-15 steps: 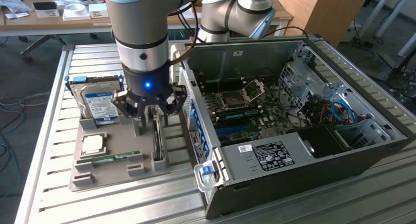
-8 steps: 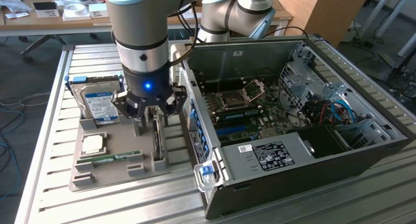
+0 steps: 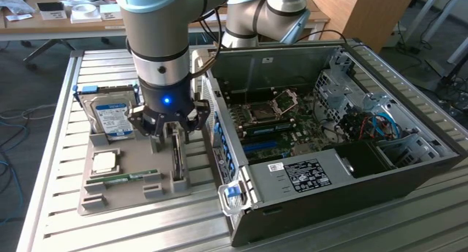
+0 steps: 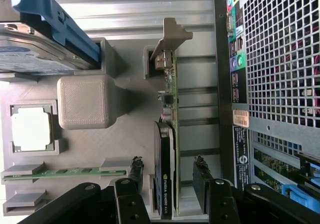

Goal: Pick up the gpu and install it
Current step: 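Pick up the gpu and move the gpu toward the slot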

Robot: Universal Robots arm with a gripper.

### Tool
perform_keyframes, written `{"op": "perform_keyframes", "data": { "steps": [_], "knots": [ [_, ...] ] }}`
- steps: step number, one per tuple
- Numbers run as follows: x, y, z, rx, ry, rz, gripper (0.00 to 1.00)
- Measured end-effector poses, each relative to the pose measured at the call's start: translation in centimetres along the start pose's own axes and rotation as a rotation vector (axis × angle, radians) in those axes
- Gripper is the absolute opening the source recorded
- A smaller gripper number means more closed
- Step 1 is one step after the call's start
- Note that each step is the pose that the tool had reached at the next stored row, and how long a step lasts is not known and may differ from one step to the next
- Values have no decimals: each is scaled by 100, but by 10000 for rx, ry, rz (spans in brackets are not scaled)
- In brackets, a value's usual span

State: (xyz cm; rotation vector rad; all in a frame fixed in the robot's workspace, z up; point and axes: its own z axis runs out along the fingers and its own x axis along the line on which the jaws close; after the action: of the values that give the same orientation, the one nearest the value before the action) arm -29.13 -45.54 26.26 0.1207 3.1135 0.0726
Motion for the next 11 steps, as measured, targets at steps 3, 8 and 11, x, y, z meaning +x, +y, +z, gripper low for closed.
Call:
{"op": "perform_keyframes", "data": {
  "steps": [3, 8, 11],
  "knots": [
    [0, 0, 1, 1, 1, 0, 53],
    [0, 0, 6, -2, -1, 0, 53],
    [1, -1, 20, 1, 0, 0, 53]
  ]
}}
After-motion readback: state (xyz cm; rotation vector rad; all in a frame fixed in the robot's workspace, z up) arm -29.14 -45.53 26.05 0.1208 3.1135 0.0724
